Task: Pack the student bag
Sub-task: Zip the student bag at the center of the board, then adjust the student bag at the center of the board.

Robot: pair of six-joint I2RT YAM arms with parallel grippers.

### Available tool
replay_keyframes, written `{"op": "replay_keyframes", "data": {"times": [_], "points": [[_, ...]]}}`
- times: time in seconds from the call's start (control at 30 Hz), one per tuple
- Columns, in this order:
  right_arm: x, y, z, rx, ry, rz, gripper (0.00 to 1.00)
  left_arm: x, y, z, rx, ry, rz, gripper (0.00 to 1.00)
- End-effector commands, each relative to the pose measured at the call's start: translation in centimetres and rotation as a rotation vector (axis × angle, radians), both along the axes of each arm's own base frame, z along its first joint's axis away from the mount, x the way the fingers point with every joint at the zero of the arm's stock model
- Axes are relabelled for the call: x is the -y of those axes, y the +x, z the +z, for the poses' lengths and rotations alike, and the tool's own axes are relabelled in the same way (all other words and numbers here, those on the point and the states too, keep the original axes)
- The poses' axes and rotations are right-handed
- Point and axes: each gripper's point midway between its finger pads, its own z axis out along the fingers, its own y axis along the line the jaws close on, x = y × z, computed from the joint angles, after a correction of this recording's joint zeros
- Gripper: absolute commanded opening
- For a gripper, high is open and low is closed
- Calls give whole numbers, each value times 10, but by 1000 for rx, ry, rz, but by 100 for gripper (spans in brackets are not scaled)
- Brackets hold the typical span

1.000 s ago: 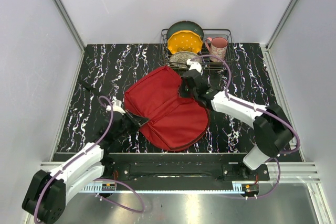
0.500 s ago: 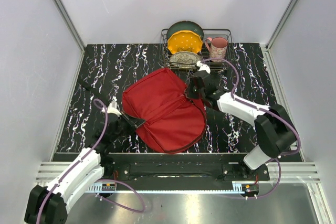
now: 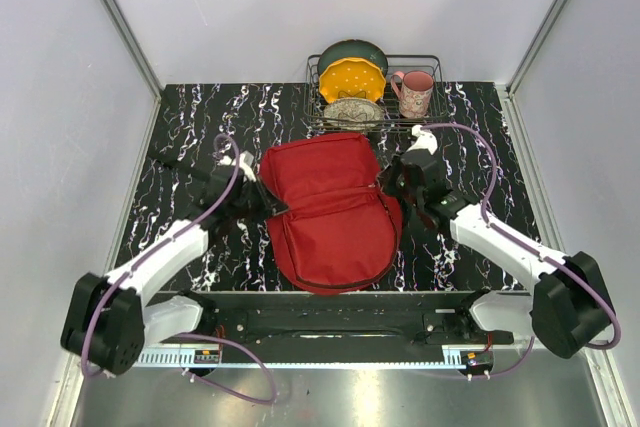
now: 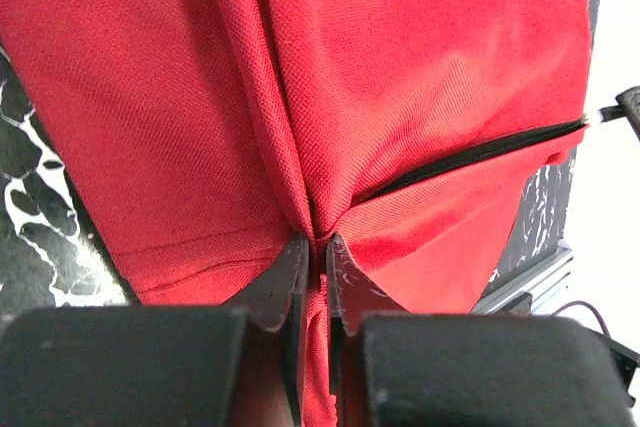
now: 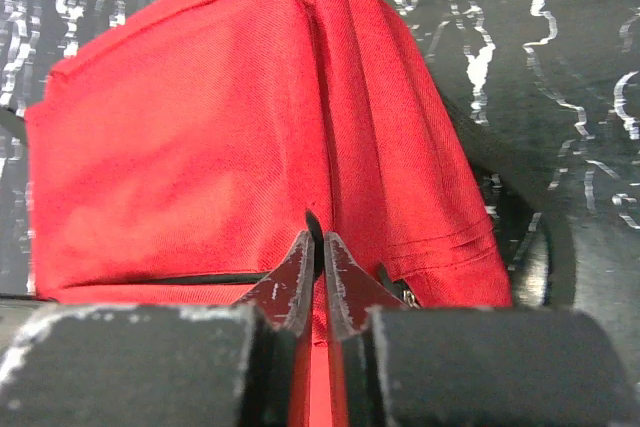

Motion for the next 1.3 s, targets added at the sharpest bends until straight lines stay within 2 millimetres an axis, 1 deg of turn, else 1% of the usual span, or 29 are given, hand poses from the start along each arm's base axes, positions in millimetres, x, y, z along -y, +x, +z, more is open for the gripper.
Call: {"op": "replay_keyframes", "data": {"times": [0.0, 0.03, 0.07, 0.1, 0.13, 0.17, 0.2, 0.27, 0.3, 0.33, 0.4, 0.5, 0.53, 0.57, 0.67, 0.7, 0.73, 0.77, 0.8, 0.87, 0.9, 0.97, 1.0, 1.07, 1.1, 1.13, 1.17, 1.23, 1.27], "points": [[22, 9, 3, -10, -84, -44, 16, 5, 33, 27, 81, 66, -51, 18], [20, 12, 8, -26, -88, -37, 19, 4, 34, 28, 73, 77, -46, 21], [20, 6, 4, -59, -110, -14, 30, 2, 34, 27, 62, 90, -42, 27], [19, 4, 6, -62, -111, -2, 34, 0, 33, 30, 77, 95, -35, 35], [20, 1, 12, -50, -100, 0, 39, -4, 30, 26, 72, 107, -27, 39], [23, -2, 14, -43, -97, -3, 66, -6, 27, 27, 78, 112, -20, 47], [27, -6, 13, -43, -98, -7, 74, -12, 26, 33, 107, 120, 0, 64], [36, -12, 25, -16, -79, -26, 86, -22, 17, 28, 100, 155, 13, 76], [44, -14, 24, -16, -80, -46, 89, -29, 16, 34, 123, 170, 39, 80], [49, -19, 29, -9, -72, -54, 90, -35, 9, 30, 102, 193, 48, 84], [58, -26, 23, -32, -72, -85, 93, -46, 4, 36, 127, 217, 83, 89], [66, -39, 11, -74, -47, -116, 94, -57, -9, 32, 124, 228, 122, 99], [67, -44, 4, -101, -44, -122, 94, -59, -15, 23, 108, 228, 125, 99], [66, -47, 0, -120, -12, -136, 94, -57, -19, 24, 114, 204, 122, 99], [52, -65, -21, -192, 101, -104, 94, -47, -33, 5, 62, 145, 78, 99], [43, -80, -41, -253, 144, -54, 94, -45, -36, -1, 48, 133, 70, 99], [33, -80, -37, -230, 208, -19, 94, -44, -40, -12, 29, 122, 66, 99], [27, -85, -43, -253, 261, -12, 94, -40, -44, -18, 8, 97, 60, 99], [23, -98, -60, -302, 292, 14, 94, -39, -46, -21, 2, 84, 59, 99], [19, -103, -68, -340, 365, -13, 94, -34, -51, -32, -19, 52, 52, 99], [19, -113, -81, -382, 376, -10, 94, -34, -51, -34, -22, 45, 51, 99], [13, -115, -83, -388, 441, -1, 93, -29, -53, -41, -30, 22, 38, 99], [9, -124, -93, -411, 466, 24, 90, -27, -54, -42, -32, 10, 28, 99], [2, -122, -86, -379, 543, 51, 85, -17, -52, -45, -37, -42, 7, 99], [-1, -128, -93, -406, 557, 66, 78, -13, -52, -47, -43, -58, -6, 99], [-5, -126, -88, -386, 581, 87, 74, -5, -44, -39, -3, -89, -18, 99], [-7, -125, -87, -389, 583, 100, 69, 2, -46, -46, -34, -89, -42, 99], [-14, -126, -89, -411, 566, 145, 57, 18, -34, -32, -1, -100, -85, 98], [-18, -122, -83, -403, 573, 164, 52, 23, -32, -39, -24, -76, -109, 96]]}}
